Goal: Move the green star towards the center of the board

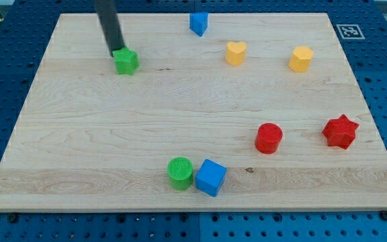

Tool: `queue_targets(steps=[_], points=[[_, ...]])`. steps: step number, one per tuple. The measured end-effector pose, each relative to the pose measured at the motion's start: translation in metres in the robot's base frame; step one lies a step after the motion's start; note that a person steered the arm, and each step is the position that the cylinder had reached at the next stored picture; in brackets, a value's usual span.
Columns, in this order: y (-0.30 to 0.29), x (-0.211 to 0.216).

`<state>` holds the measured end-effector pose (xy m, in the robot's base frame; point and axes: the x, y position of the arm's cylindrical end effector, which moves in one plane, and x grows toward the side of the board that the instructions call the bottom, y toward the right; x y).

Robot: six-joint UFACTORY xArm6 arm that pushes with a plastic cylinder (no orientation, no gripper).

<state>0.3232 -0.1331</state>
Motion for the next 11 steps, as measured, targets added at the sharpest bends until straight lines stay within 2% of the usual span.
queue_targets(steps=[1, 2, 3, 4, 5, 6, 7, 8, 10, 11], points=[[0.043, 0.024], [0.073, 0.066], [0.085, 0.090], [0.083, 0.068], [0.062, 0.034], [0.031, 0.018], [0.011, 0.035], [0.012, 0.077], [0.038, 0.152], [0.039, 0.169]])
